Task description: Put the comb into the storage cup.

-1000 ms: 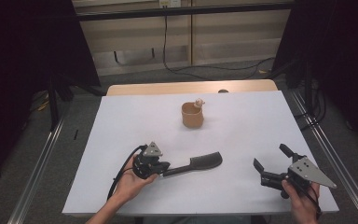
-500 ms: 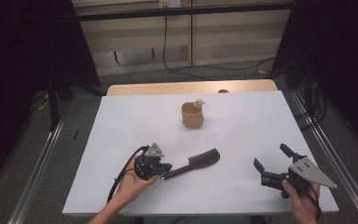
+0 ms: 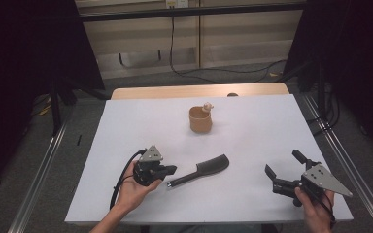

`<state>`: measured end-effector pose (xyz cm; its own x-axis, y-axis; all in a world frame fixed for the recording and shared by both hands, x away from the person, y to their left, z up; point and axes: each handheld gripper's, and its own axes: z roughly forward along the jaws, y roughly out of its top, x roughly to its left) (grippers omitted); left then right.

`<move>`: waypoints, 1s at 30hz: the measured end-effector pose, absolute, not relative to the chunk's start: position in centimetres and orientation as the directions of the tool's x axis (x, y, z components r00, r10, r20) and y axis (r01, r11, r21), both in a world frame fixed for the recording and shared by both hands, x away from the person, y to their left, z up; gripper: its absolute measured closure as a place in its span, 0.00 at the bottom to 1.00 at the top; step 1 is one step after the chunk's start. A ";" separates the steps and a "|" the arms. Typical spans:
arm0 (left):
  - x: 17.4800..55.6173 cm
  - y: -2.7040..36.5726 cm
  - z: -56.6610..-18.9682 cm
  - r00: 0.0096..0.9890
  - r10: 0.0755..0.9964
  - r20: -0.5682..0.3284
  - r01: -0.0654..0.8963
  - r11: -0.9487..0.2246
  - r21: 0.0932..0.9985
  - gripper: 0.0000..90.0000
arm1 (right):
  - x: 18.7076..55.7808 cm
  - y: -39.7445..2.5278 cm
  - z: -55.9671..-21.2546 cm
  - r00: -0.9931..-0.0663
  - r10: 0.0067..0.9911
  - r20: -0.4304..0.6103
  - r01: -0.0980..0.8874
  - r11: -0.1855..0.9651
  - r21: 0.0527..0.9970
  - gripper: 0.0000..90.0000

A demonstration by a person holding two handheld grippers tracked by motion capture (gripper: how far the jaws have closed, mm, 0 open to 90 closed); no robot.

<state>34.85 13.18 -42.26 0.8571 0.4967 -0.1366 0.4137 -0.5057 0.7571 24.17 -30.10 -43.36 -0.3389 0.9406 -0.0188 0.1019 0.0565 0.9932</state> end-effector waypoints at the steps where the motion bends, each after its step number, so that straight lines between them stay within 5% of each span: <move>1: 34.8 13.2 -42.2 0.857 0.498 -0.131 0.408 -0.503 0.762 1.00 | 24.2 -30.1 -43.3 -0.340 0.940 -0.019 0.100 0.056 0.993 0.00; 9: 34.4 13.7 -41.5 0.855 0.499 -0.144 0.409 -0.476 0.778 0.92 | 24.0 -30.2 -43.2 -0.349 0.937 -0.022 0.081 0.053 0.995 0.00; 14: 34.1 14.2 -41.3 0.858 0.491 -0.152 0.408 -0.469 0.784 0.76 | 24.2 -30.2 -43.3 -0.341 0.940 -0.016 0.094 0.051 0.994 0.00; 22: 33.7 14.7 -41.2 0.851 0.500 -0.163 0.410 -0.436 0.801 0.23 | 24.2 -30.2 -43.3 -0.342 0.940 -0.011 0.096 0.046 0.994 0.00; 30: 33.7 13.8 -41.5 0.867 0.467 -0.171 0.402 -0.456 0.794 0.07 | 24.3 -30.1 -43.4 -0.340 0.940 -0.014 0.101 0.051 0.994 0.00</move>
<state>33.72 13.79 -41.50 0.8675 0.4670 -0.1712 0.4024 -0.4565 0.7935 24.25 -30.13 -43.40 -0.3402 0.9403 -0.0136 0.1005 0.0507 0.9936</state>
